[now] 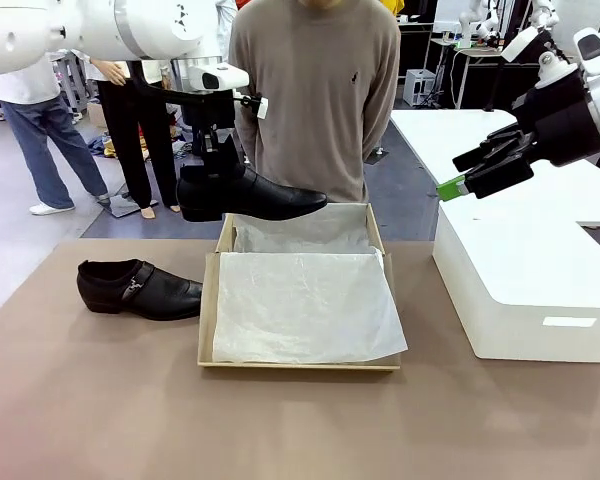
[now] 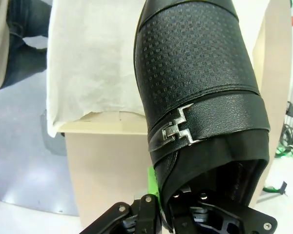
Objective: Pack the shoes into the box.
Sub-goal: Place one shoe of the Shoes into the Shoes Box.
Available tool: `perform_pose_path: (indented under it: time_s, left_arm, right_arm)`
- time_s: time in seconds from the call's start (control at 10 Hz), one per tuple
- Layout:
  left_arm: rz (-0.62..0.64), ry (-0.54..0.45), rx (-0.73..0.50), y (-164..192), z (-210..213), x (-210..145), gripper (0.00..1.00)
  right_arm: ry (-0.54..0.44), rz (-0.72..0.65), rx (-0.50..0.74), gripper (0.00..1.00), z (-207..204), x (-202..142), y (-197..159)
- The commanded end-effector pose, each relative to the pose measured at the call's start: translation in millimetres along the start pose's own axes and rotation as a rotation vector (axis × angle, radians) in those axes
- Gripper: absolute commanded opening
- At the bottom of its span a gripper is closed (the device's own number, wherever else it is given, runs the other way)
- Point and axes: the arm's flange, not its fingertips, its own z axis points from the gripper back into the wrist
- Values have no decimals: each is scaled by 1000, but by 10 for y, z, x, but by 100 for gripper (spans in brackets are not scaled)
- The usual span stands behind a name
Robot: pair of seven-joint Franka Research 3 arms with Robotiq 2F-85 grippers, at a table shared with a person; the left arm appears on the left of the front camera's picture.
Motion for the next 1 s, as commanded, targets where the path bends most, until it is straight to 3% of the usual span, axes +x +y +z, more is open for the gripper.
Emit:
perform_pose_path:
  time_s: [0.0,0.5,0.9]
  left_arm:
    - [-7,-2,3,-24,0,32,0]
    - [-7,4,-6,-16,-42,36,0]
    - [-30,-3,17,122,-48,472,0]
  right_arm:
    - [-13,10,10,100,-5,3,-16]
    - [-13,10,10,100,-5,3,-16]
    - [-13,10,10,100,-5,3,-16]
